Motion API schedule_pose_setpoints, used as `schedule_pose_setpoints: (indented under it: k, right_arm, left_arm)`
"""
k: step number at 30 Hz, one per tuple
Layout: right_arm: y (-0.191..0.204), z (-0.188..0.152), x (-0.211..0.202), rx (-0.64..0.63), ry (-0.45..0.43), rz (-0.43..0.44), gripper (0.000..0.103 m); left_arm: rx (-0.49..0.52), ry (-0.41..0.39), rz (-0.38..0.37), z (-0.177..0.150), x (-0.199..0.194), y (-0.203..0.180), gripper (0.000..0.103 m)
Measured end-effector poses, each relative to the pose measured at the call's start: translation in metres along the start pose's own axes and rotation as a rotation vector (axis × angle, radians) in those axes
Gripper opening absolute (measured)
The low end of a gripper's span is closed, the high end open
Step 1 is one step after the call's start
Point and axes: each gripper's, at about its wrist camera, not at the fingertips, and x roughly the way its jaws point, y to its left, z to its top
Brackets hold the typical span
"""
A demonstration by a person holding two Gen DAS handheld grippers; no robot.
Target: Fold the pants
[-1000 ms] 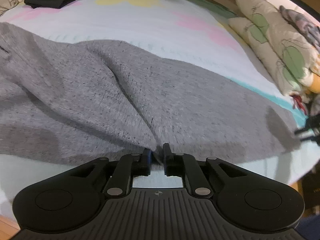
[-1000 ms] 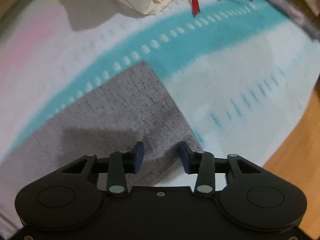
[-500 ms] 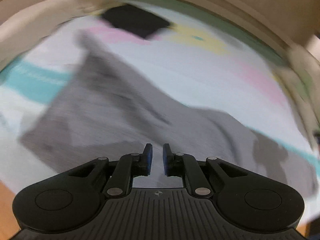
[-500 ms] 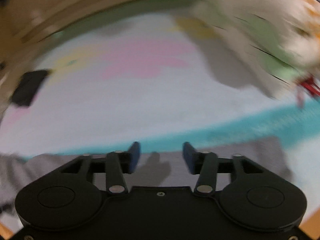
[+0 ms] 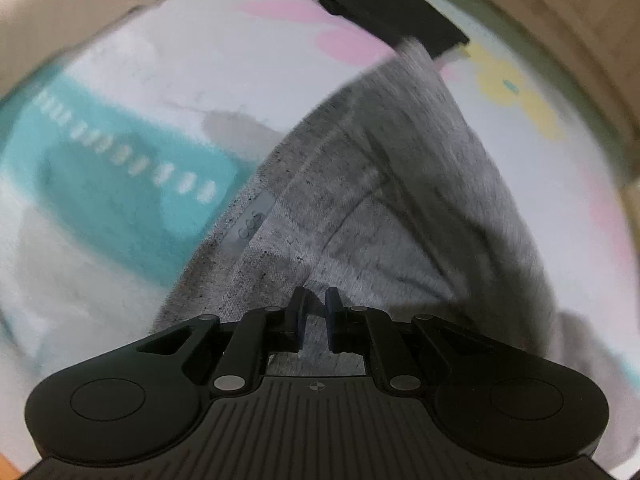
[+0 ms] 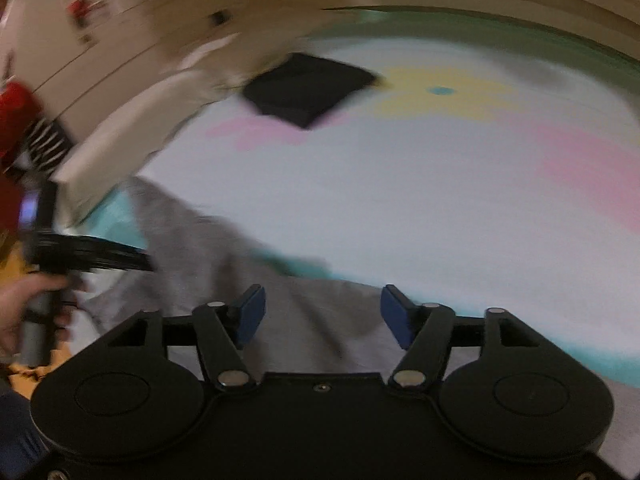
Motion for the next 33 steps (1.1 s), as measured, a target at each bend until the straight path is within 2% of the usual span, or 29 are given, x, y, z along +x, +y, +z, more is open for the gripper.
schedule_pose_setpoints:
  k: [3, 8, 10, 13, 14, 16, 17, 19, 22, 25, 28, 30, 33]
  right_arm:
    - [0.04, 0.012, 0.024, -0.07, -0.025, 0.048, 0.086]
    - [0.108, 0.021, 0.066, -0.2, -0.033, 0.103, 0.09]
    - [0.13, 0.022, 0.083, -0.271, -0.038, 0.065, 0.09]
    - [0.149, 0.02, 0.104, -0.369, -0.044, -0.023, 0.089]
    - [0.153, 0.018, 0.111, -0.399, -0.045, -0.045, 0.083]
    - [0.159, 0.018, 0.125, -0.452, -0.04, -0.09, 0.057]
    - [0.161, 0.019, 0.131, -0.465, -0.014, -0.109, 0.011]
    - [0.155, 0.03, 0.135, -0.439, 0.034, -0.113, 0.014]
    - [0.145, 0.056, 0.107, -0.353, -0.03, -0.107, 0.013]
    - [0.145, 0.06, 0.061, -0.298, -0.088, -0.016, 0.014]
    - [0.168, 0.021, 0.039, -0.399, -0.088, 0.055, 0.014]
    - [0.191, -0.021, 0.053, -0.47, 0.001, 0.087, 0.014]
    - [0.218, -0.082, 0.092, -0.575, 0.099, 0.031, 0.014]
  left_arm:
    - [-0.025, 0.004, -0.029, -0.001, -0.001, 0.006, 0.01]
    - [-0.068, 0.011, -0.068, 0.001, -0.004, 0.016, 0.01]
    - [-0.094, 0.006, -0.069, 0.002, -0.01, 0.022, 0.01]
    - [-0.113, -0.058, 0.012, 0.005, -0.03, 0.033, 0.01]
    - [-0.119, -0.09, 0.047, 0.006, -0.038, 0.036, 0.01]
    - [-0.135, -0.146, 0.102, 0.006, -0.052, 0.042, 0.01]
    - [-0.145, -0.172, 0.12, 0.006, -0.06, 0.045, 0.01]
    - [-0.171, -0.22, 0.133, 0.004, -0.073, 0.05, 0.01]
    - [-0.204, -0.277, 0.123, 0.003, -0.092, 0.054, 0.01]
    - [-0.227, -0.347, 0.129, 0.003, -0.111, 0.058, 0.01]
    - [-0.211, -0.402, 0.169, 0.004, -0.125, 0.053, 0.01]
    - [-0.16, -0.411, 0.18, 0.003, -0.128, 0.044, 0.01]
    - [-0.038, -0.375, 0.162, 0.001, -0.122, 0.025, 0.01]
